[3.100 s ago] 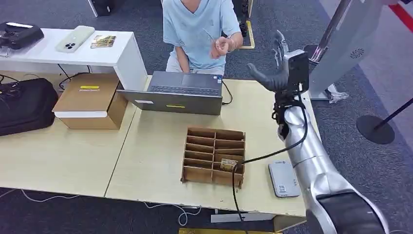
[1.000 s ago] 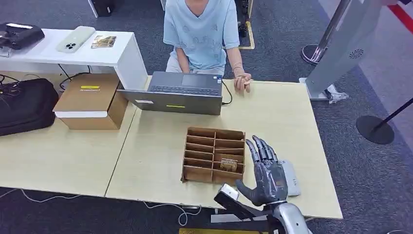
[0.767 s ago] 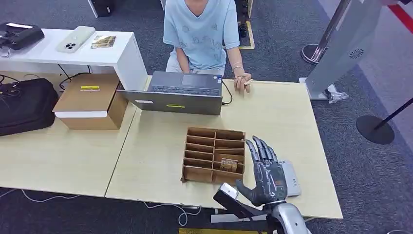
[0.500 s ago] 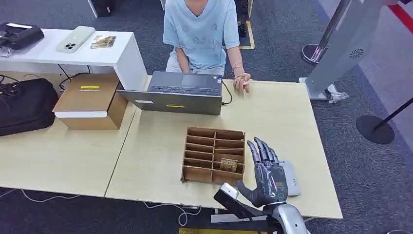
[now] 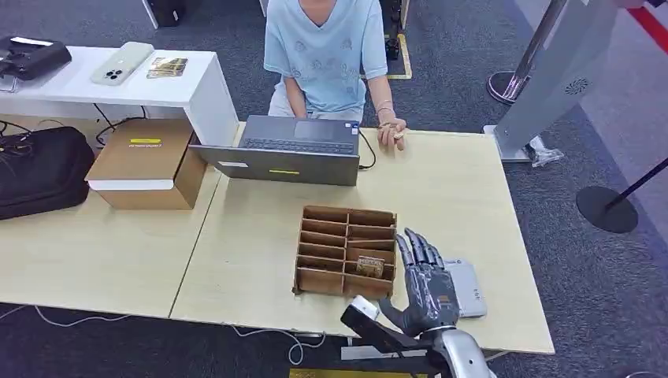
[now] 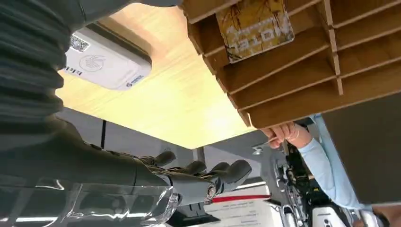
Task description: Pass the card to the sensor for recognition and then transmit it.
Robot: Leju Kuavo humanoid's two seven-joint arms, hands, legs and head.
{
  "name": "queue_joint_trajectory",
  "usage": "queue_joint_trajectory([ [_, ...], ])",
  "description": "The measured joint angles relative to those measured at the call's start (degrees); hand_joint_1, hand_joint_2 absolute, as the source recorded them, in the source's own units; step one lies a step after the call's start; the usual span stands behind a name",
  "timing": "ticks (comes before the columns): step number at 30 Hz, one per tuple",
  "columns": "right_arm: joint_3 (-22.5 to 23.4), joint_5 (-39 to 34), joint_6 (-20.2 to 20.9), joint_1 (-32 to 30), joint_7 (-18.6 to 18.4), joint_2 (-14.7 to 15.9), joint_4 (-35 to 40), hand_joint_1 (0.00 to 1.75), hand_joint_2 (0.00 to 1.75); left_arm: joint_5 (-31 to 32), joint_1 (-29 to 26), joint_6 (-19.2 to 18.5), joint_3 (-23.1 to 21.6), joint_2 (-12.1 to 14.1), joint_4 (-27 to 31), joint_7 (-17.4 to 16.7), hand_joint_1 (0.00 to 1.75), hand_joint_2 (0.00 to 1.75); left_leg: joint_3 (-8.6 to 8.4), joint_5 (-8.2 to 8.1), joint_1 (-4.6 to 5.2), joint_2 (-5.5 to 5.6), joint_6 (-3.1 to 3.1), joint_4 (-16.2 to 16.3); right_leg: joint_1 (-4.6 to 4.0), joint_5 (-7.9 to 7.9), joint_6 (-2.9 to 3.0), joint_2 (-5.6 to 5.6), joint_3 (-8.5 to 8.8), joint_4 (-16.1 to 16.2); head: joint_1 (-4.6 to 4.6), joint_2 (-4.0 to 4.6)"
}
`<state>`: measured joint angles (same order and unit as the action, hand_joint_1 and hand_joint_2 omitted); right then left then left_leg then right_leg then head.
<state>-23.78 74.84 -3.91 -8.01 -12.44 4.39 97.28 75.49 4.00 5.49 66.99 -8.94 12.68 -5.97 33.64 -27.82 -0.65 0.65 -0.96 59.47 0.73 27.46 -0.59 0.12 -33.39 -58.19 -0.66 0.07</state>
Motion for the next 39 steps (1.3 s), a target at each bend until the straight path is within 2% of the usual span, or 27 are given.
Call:
queue_joint_trajectory([
  [23,-2.9,-0.2,0.1,2.9,-0.7,-0.4,-7.2,0.0,1.75,0.1,0.0,-0.1,-0.1,0.0,0.0,0.7,0.0,0.0,0.01,0.0,0.0,0.0,0.0,0.0,0.0,0.0,0.0,0.0,0.0,0.0,0.0,0.0],
  [39,-3.2,-0.1,0.3,5.8,-0.5,-0.5,-12.0,0.0,1.75,0.3,0.0,-0.1,-0.1,0.0,0.0,0.7,0.0,0.0,0.0,0.0,0.0,0.0,0.0,0.0,0.0,0.0,0.0,0.01,0.0,0.0,0.0,0.0],
])
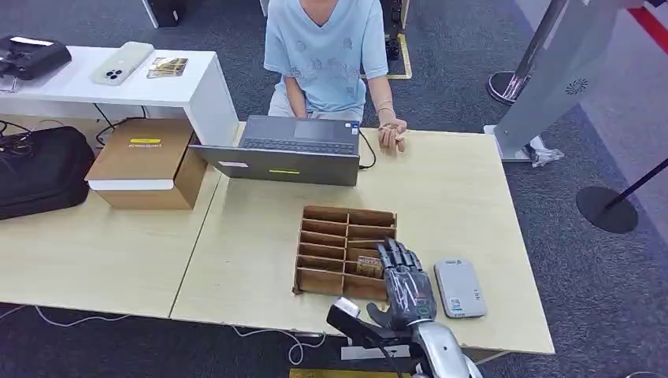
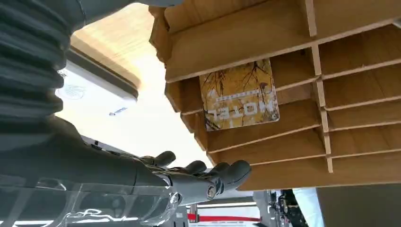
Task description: Pass the card to the sensor for recognition and then transmit it.
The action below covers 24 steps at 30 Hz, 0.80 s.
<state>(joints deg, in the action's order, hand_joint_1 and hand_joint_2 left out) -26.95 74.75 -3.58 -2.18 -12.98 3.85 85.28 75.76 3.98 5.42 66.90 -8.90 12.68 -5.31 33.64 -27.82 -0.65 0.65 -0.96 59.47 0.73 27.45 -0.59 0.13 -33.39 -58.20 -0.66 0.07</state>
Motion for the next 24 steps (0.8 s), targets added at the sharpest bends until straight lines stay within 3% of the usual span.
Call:
queue_joint_trajectory([
  [24,0.0,0.1,0.5,0.5,-0.3,0.0,-2.1,0.0,1.75,-0.2,0.0,0.1,0.0,0.0,0.0,0.0,0.0,0.0,0.0,0.0,0.0,0.0,0.0,0.0,0.0,0.0,0.0,0.0,0.0,0.0,0.0,0.0],
])
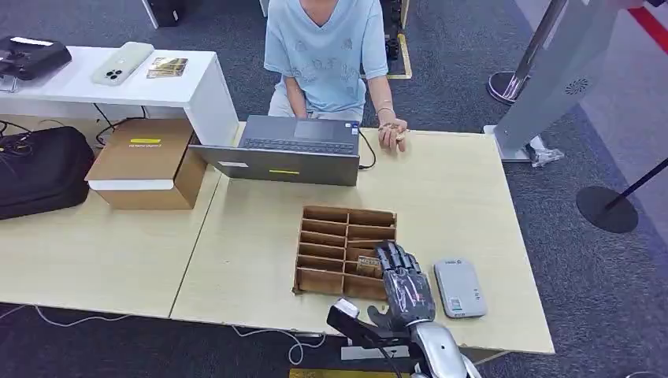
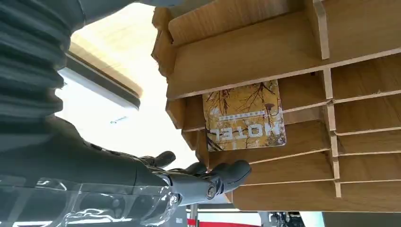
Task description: Pass the card to the sensor for recognition and then transmit it.
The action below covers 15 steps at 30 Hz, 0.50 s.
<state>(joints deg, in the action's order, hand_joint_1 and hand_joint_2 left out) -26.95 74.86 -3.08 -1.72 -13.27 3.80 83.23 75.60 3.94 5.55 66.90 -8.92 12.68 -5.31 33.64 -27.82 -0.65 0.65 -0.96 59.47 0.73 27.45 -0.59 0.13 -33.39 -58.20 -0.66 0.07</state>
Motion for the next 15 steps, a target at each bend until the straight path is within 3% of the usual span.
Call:
queue_joint_trajectory([
  [2,0.0,0.0,0.0,0.0,0.0,0.0,0.0,0.07,1.75,0.0,0.0,0.0,0.0,0.0,0.0,0.0,0.0,0.0,0.0,0.0,0.0,0.0,0.0,0.0,0.0,0.0,0.0,0.0,0.0,0.0,0.0,0.0],
  [8,0.0,0.0,-0.2,0.0,0.0,0.0,0.0,0.05,1.75,0.2,-0.1,0.0,0.0,0.0,0.0,0.0,0.0,0.0,0.0,0.0,0.0,0.0,0.0,0.0,0.0,0.0,0.0,0.0,0.0,0.0,0.0,0.0],
  [10,0.0,0.0,-0.2,0.0,0.0,0.0,0.0,0.31,1.75,0.2,-0.1,0.0,0.0,0.0,0.0,0.0,0.0,0.0,0.0,0.0,0.0,0.0,0.0,0.0,0.0,0.0,0.0,0.0,0.0,0.0,0.0,0.0],
  [11,0.0,0.0,-0.3,0.0,0.0,0.0,0.0,0.31,1.75,0.3,-0.1,0.0,0.0,0.0,0.0,0.0,0.0,0.0,0.0,0.0,0.0,0.0,0.0,0.0,0.0,0.0,0.0,0.0,0.0,0.0,0.0,0.0],
  [13,0.0,0.0,-0.4,0.0,-0.1,0.0,0.0,1.06,1.75,0.3,-0.1,0.1,0.0,0.0,0.0,0.0,0.0,0.0,0.0,0.0,0.0,0.0,0.0,0.0,0.0,0.0,0.0,0.0,0.0,0.0,0.0,0.0],
  [15,0.0,0.0,-0.8,-0.1,-0.1,0.0,0.1,1.1,1.75,0.3,-0.1,0.1,0.0,0.0,0.0,0.0,0.0,0.0,-0.01,0.0,0.0,0.0,0.0,0.0,0.0,0.0,0.0,0.0,0.0,0.0,0.0,0.0],
])
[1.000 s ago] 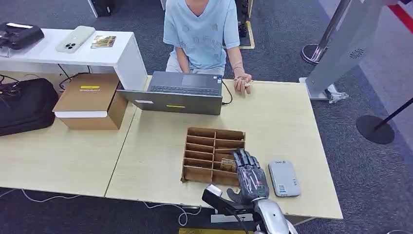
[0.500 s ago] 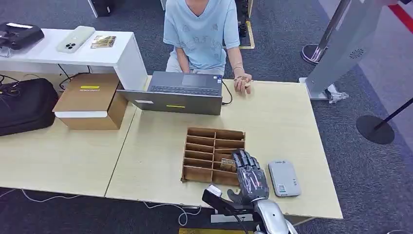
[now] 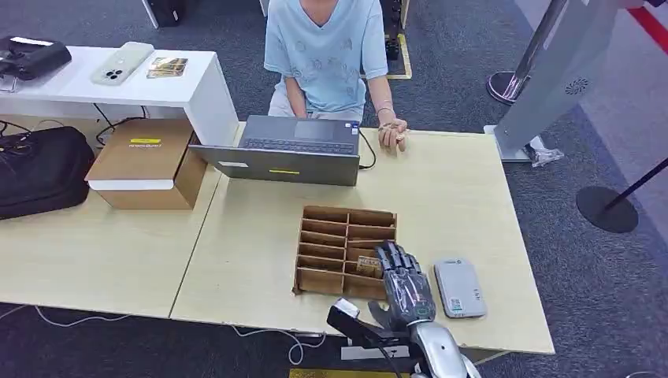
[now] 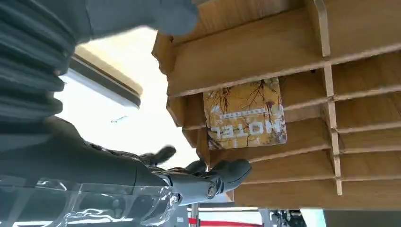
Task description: Pass the card to the sensor for recognition and then transmit it.
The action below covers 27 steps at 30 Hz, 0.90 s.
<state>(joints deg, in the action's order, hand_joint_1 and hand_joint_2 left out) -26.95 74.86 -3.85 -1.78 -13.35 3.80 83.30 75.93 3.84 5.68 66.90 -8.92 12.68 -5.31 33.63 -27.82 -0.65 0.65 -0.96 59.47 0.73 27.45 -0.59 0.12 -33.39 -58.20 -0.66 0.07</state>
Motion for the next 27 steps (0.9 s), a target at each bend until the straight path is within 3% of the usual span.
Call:
queue_joint_trajectory([
  [2,0.0,0.0,-0.4,0.1,0.0,0.0,0.2,1.12,1.75,0.0,0.0,0.0,0.0,0.0,0.0,0.0,0.0,0.0,-0.01,0.0,0.0,-0.01,0.0,0.0,0.0,0.0,0.0,-0.02,0.0,0.0,0.0,0.0],
  [3,0.0,0.0,-0.5,0.0,0.1,0.0,0.2,1.27,1.75,0.0,0.0,0.0,0.0,0.0,0.0,0.0,0.0,0.0,-0.02,0.0,0.0,-0.01,0.0,0.0,0.0,0.0,0.0,-0.02,0.0,0.0,0.0,0.0],
  [8,0.0,0.0,-0.7,0.1,0.2,0.0,0.4,1.24,1.75,0.0,0.0,0.0,0.0,0.0,0.0,0.0,0.0,0.0,-0.02,0.0,0.0,0.0,0.0,0.0,0.0,0.0,0.0,0.01,0.02,0.0,0.0,0.0],
  [11,0.0,0.0,-1.0,0.1,0.2,0.0,0.4,1.13,1.75,0.0,0.0,0.0,0.0,0.0,0.0,0.0,0.0,0.0,-0.02,0.0,0.0,0.0,0.0,0.0,0.0,0.0,0.0,0.01,0.02,0.0,0.0,0.0],
  [19,0.0,0.2,-1.2,0.2,0.3,0.0,0.4,1.34,1.75,0.5,0.0,-0.1,0.0,0.0,0.0,0.1,0.0,0.0,-0.02,0.0,0.0,0.0,0.0,0.0,0.0,0.0,0.0,0.01,0.02,0.0,0.0,0.0],
  [21,0.0,0.2,-1.4,0.3,0.4,0.0,0.4,1.31,1.75,0.5,0.0,-0.1,0.0,0.0,0.0,0.2,0.0,0.0,-0.02,0.0,0.0,0.0,0.0,0.0,0.0,0.0,0.0,0.01,0.02,0.0,0.0,0.0],
  [22,0.0,0.3,-1.4,0.3,0.4,0.0,0.4,1.4,1.75,0.6,0.0,-0.1,0.0,0.0,0.0,0.2,0.0,0.0,-0.02,0.0,0.0,0.0,0.0,0.0,0.0,0.0,0.0,0.01,0.02,0.0,0.0,0.0],
  [24,0.2,0.6,-1.4,0.4,0.4,0.0,0.4,1.36,1.75,0.8,0.0,-0.1,-0.2,0.0,0.0,0.2,0.0,0.0,-0.02,0.0,0.0,0.0,0.0,0.0,0.0,0.0,0.0,0.01,0.02,0.0,0.0,0.0],
  [27,0.2,0.8,-1.5,0.5,0.4,0.0,0.4,1.45,1.75,1.0,0.0,-0.1,-0.5,0.0,0.0,0.2,0.0,0.0,-0.02,0.0,0.0,0.0,0.0,0.0,0.0,0.0,0.0,0.01,0.02,0.0,0.0,0.0],
])
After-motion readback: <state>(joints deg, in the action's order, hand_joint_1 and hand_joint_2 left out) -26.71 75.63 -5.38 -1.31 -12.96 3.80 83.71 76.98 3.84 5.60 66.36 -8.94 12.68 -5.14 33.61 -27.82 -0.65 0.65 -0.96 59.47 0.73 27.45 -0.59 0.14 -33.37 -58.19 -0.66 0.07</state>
